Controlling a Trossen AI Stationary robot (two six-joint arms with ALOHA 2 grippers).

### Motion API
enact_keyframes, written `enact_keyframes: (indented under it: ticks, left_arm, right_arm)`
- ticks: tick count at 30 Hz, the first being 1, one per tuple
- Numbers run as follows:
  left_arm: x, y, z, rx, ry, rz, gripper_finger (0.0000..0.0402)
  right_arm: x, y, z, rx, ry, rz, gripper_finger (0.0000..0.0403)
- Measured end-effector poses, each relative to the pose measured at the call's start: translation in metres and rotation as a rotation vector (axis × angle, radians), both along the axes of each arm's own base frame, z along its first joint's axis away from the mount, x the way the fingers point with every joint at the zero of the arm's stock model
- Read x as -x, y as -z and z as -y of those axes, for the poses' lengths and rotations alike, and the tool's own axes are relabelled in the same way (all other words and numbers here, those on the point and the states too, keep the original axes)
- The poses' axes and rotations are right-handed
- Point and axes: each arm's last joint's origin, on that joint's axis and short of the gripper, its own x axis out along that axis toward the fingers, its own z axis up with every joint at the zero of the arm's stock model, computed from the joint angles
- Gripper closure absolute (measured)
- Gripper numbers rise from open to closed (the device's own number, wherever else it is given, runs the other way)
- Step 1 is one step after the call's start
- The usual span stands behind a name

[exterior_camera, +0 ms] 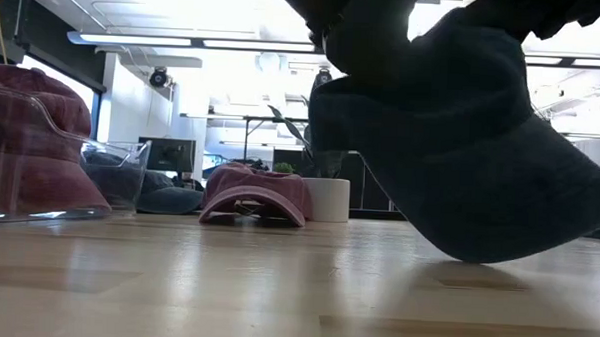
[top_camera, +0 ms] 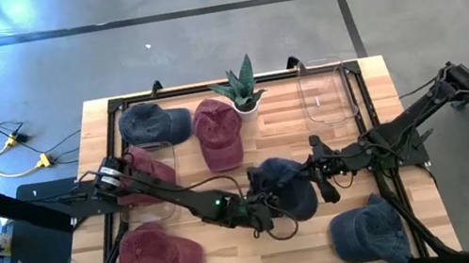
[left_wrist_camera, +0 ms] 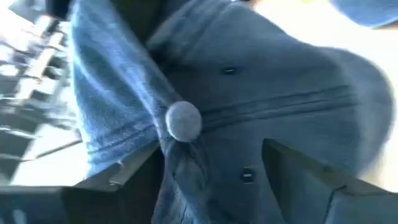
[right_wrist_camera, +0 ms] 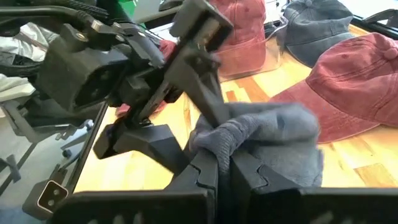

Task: Pick & Place hat
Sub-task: Put the middle blue cap into the right transparent bin

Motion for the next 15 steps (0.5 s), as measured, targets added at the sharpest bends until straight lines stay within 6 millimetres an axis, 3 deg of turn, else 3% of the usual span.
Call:
enact_keyframes:
  ticks: [6,11,15]
  left_arm:
    - [-0.005,0.005,-0.017,0.141,0.041,-0.050,0.0270]
    - [-0.006,0.005,-0.020,0.176,0.076,-0.069,0.0379]
    - [0.005,-0.020,-0.020,0.216,0.110,-0.052,0.0383]
  right_arm:
    - [0.000,0.000,-0.002,-0.015,-0.074,-0.011,0.0390]
    - [0.001,0.002,-0.006,0.027,-0.240,-0.029,0.0395]
    - [0.003,0.003,-0.009,0.071,-0.349,-0.037,0.0381]
